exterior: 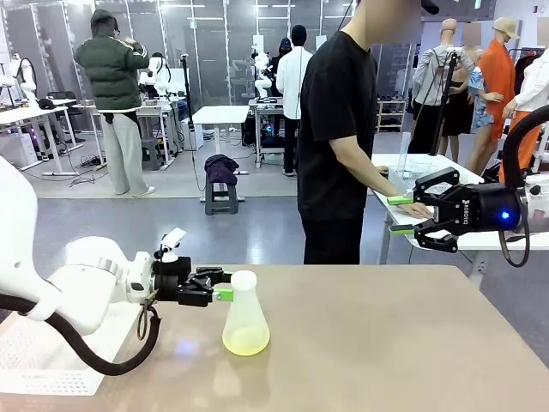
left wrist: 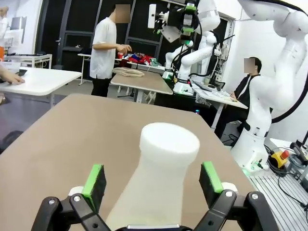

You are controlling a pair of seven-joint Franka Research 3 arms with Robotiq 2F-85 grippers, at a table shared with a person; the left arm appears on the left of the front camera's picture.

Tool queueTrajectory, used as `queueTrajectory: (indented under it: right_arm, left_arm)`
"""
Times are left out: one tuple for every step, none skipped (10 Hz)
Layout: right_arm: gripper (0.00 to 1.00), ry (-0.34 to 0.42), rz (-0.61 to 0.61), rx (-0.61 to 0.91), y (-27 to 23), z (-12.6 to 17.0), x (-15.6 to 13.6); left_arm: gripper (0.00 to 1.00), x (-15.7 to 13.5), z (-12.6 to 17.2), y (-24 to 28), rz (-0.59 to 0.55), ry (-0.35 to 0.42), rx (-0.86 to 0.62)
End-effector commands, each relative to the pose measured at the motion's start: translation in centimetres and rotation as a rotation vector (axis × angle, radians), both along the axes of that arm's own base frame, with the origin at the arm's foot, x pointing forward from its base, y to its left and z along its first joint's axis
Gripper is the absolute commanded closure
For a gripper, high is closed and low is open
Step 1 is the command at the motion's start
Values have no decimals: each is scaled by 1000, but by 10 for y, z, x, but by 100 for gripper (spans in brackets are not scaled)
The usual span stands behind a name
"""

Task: Prepare the solutions needed for the experiment.
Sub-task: When the human places the Big flask in the center of the table, pick up the Big flask and place it in the left Organizing basket.

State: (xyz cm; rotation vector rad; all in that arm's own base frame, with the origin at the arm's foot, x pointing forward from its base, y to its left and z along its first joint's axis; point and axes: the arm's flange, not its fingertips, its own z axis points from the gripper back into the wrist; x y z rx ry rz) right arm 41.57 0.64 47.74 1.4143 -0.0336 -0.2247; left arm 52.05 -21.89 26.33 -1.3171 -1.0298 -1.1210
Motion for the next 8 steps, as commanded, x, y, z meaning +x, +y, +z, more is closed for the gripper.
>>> queueTrajectory:
  right_arm:
    - [49,-2,6,7,0,1,0]
    - [49,-2,6,7,0,1,0]
    - [49,-2,6,7,0,1,0]
    - [49,-2,6,7,0,1,0]
    - [49,-2,6,7,0,1,0]
    - [49,-2,6,7,0,1,0]
    - [49,-2,6,7,0,1,0]
    - [49,-2,6,7,0,1,0]
  left_arm:
    - [0,13,-6,-8,-17,14,38]
    - [0,11,-10,-11,-33,14,34]
    - [0,8,-12,-11,-37,-18,54]
    - [0,5,-12,-12,-42,-32,55]
    - [0,1,-11,-14,-69,-45,59]
    - [0,-3,-11,-17,-95,-53,65]
    - [0,-8,-9,-20,-121,-73,66]
    - [0,-9,-9,-24,-142,-80,63]
